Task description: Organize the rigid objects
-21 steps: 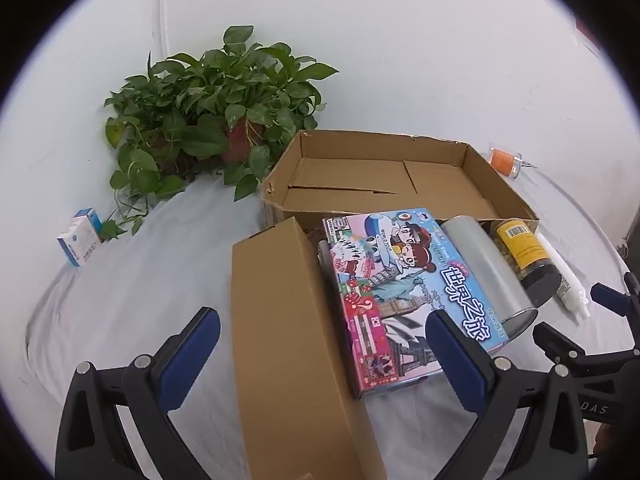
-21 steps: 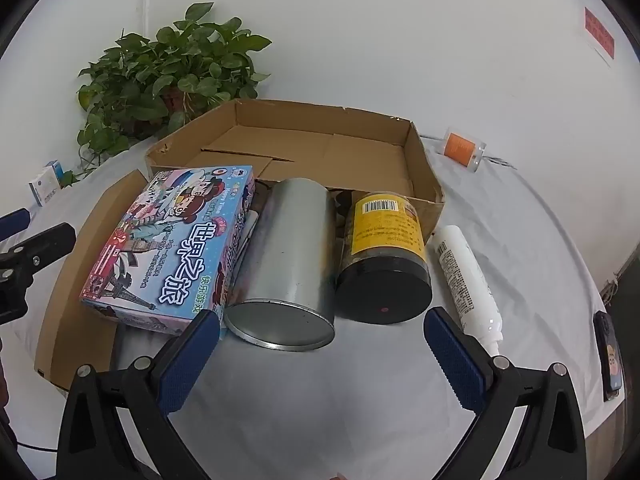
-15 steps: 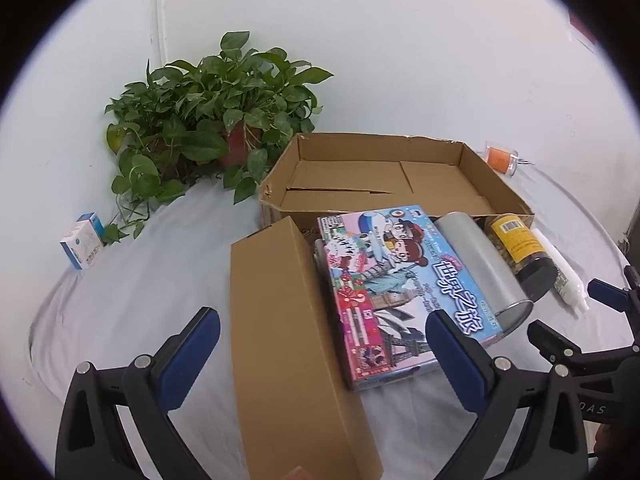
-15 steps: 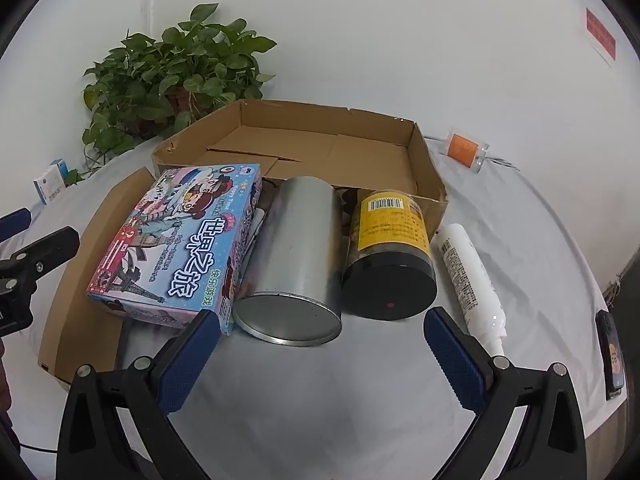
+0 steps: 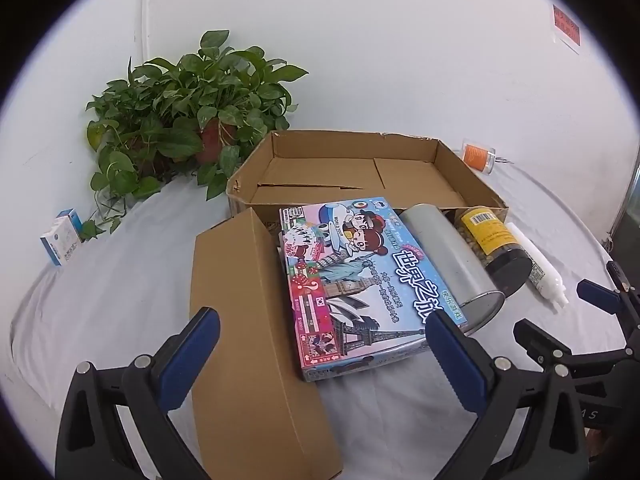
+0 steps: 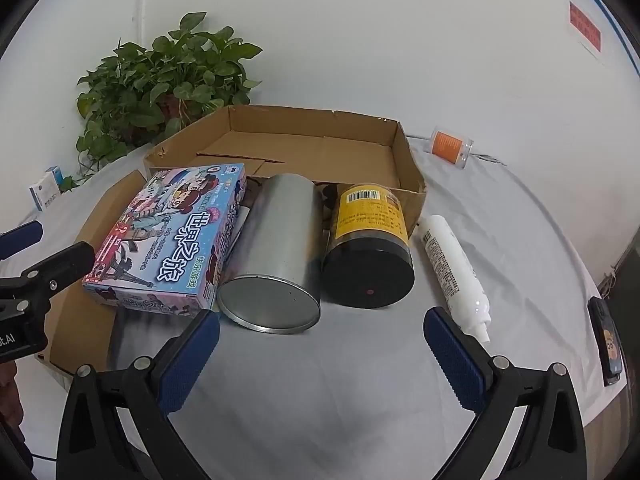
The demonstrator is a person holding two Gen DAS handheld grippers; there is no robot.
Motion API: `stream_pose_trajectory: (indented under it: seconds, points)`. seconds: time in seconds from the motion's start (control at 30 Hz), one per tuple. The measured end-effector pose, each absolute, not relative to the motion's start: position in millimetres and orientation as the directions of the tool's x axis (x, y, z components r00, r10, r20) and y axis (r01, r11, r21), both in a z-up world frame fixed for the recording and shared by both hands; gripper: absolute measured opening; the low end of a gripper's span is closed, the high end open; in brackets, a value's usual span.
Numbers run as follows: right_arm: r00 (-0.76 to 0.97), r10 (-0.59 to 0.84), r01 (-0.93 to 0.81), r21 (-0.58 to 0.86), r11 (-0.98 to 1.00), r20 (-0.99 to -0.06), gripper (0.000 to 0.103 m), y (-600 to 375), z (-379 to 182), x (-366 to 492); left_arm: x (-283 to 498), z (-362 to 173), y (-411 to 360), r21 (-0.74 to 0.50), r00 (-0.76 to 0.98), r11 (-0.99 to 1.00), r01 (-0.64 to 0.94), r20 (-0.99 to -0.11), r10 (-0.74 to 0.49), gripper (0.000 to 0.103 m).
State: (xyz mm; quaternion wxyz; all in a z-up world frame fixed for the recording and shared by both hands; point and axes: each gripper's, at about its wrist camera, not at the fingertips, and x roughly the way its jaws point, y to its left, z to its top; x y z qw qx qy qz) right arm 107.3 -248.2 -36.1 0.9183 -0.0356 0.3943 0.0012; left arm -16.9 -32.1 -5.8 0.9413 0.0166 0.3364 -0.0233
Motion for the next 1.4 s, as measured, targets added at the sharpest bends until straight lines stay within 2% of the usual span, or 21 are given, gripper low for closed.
stream_pose_trajectory:
  seconds: [0.43,0.7,0.93,1.07,1.17,1.33,1.4]
  points:
    - [0.683,-0.014,-0.055,-0.071,0.996,-0.73,0.103,-241.2,-43.4,110.4,-16.3,-9.2,-24.5,-0.013,0.771,0.999,0.048,-0.635,-0.045,0.102]
    - [0.695,0.044,-0.136,-0.071,0.988,-0.718,0.103,-218.2,-41.4,105.4,-22.9,-14.5,10.3,-0.097,0.756,0.995,0.031,-0.649,-0.086,0.102]
    - [0.653,0.348,-0.444,0.033,0.895,-0.672,0.101,-152.5,-26.5,78.8,-20.2,-48.5,80.3,-0.36,0.625,0.933,0.0,-0.728,-0.281,0.102]
    - [0.57,0.463,-0.562,0.089,0.822,-0.679,0.1,-98.3,-28.1,70.5,-16.5,-78.1,100.4,-0.564,0.544,0.825,0.02,-0.686,-0.483,0.101]
    - [0.538,0.453,-0.572,0.086,0.816,-0.711,0.098,-63.8,-37.7,70.0,-16.4,-90.1,97.1,-0.678,0.489,0.731,0.077,-0.614,-0.62,0.097]
    - [0.518,0.36,-0.558,0.013,0.83,-0.776,0.09,-30.3,-60.0,67.1,-24.5,-87.9,91.8,-0.761,0.435,0.631,0.149,-0.523,-0.733,0.085]
    - [0.541,0.314,-0.532,-0.029,0.846,-0.78,0.093,-30.1,-65.8,68.0,-33.8,-75.0,89.5,-0.767,0.448,0.607,0.209,-0.477,-0.756,0.079]
